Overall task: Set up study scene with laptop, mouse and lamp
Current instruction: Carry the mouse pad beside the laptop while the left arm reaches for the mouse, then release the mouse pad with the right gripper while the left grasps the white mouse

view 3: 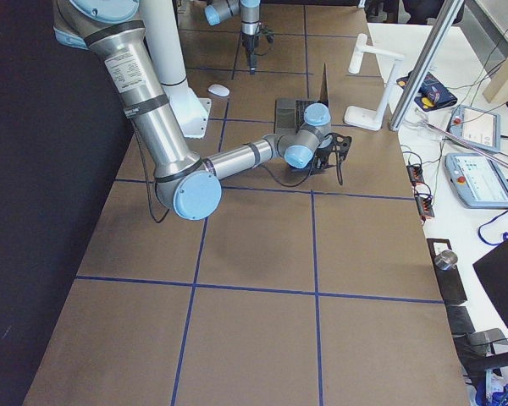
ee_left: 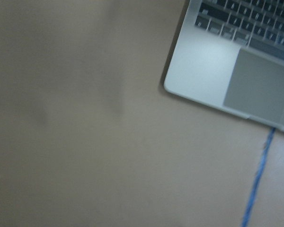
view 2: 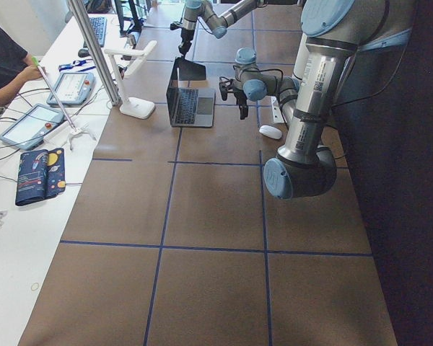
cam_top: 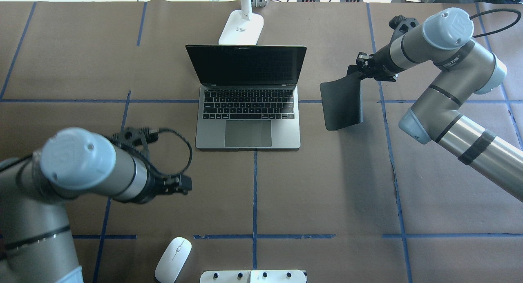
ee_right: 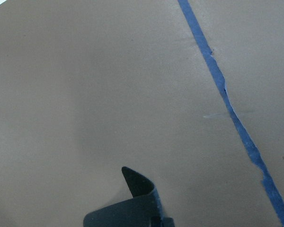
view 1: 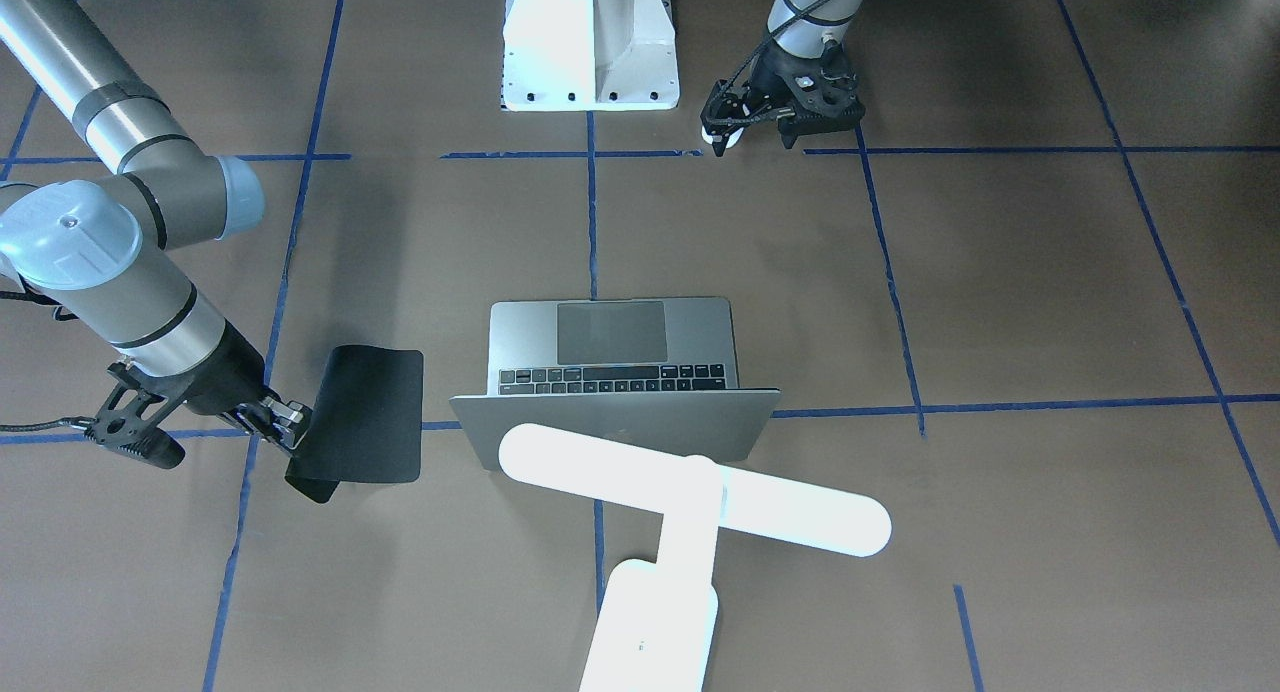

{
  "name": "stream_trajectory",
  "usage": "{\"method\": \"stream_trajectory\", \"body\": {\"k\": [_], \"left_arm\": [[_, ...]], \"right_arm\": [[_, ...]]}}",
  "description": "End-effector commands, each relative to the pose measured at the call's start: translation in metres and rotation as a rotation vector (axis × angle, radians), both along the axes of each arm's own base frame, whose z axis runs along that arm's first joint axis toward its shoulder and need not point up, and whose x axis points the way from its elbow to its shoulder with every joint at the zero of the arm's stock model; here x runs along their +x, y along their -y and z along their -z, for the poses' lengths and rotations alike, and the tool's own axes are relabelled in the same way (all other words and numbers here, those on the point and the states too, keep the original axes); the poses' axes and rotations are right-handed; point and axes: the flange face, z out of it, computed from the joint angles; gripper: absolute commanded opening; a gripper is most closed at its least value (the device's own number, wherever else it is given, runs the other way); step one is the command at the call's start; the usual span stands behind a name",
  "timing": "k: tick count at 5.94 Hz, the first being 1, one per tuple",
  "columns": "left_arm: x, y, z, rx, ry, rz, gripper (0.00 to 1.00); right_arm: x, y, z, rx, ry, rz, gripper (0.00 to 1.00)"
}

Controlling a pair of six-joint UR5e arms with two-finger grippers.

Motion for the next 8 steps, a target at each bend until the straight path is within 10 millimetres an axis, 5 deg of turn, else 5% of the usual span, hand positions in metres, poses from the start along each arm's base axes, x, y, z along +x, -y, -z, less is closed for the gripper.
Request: {"method": "stream_trajectory", "body": {"k": [1, 2, 3, 4, 8], "left_arm": [[0.027, -0.064, -0.02, 0.084, 0.104, -0.083, 0.99], [0.029, -0.073, -0.018, 0.088, 0.096, -0.099, 0.97], [0.044, -0.098, -0.02, 0.167, 0.098, -0.227, 0.97], [0.044, -0.103, -0.017, 0.26, 0.079, -0.32, 0.98], [0.055, -0.105, -0.024, 0.476, 0.069, -0.502, 0.99]], "right_arm": [[-0.002, 0.0, 0.001, -0.001, -0.001, 0.002, 0.04], [-0.004, -0.001, 0.003, 0.002, 0.002, 0.003, 0.99], [0.001, 0.0, 0.007, 0.011, 0.006, 0.001, 1.0], [0.003, 0.002, 0.007, 0.014, 0.007, -0.001, 1.0], [0.127, 0.025, 0.026, -0.042, 0.169, 0.043, 1.0]]}}
